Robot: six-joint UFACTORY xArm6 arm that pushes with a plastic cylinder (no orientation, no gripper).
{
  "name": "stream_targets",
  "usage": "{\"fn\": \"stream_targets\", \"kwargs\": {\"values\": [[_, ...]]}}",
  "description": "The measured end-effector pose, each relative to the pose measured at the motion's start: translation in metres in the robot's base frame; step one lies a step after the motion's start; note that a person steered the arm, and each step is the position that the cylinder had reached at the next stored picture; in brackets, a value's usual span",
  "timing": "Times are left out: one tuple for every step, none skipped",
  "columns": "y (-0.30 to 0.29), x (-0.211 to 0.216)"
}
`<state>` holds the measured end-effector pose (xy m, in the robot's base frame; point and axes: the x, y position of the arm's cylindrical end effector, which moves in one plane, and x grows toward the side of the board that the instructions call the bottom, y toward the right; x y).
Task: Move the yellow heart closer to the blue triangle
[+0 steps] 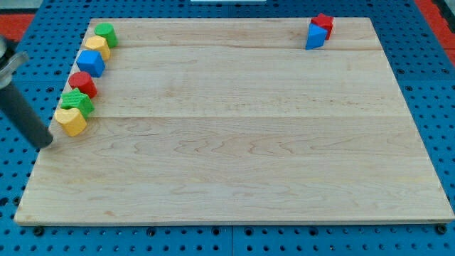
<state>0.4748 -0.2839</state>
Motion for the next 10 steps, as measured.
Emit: {"fn": "stream_targets", "kwargs": {"values": [[0.074, -0.031], [0.139, -0.034], [0.132, -0.010], [0.164, -0.001], [0.255, -0.066], [0.338, -0.087], [0.340, -0.062], [0.376, -0.064], [0.368, -0.132], [0.380, -0.151]]}}
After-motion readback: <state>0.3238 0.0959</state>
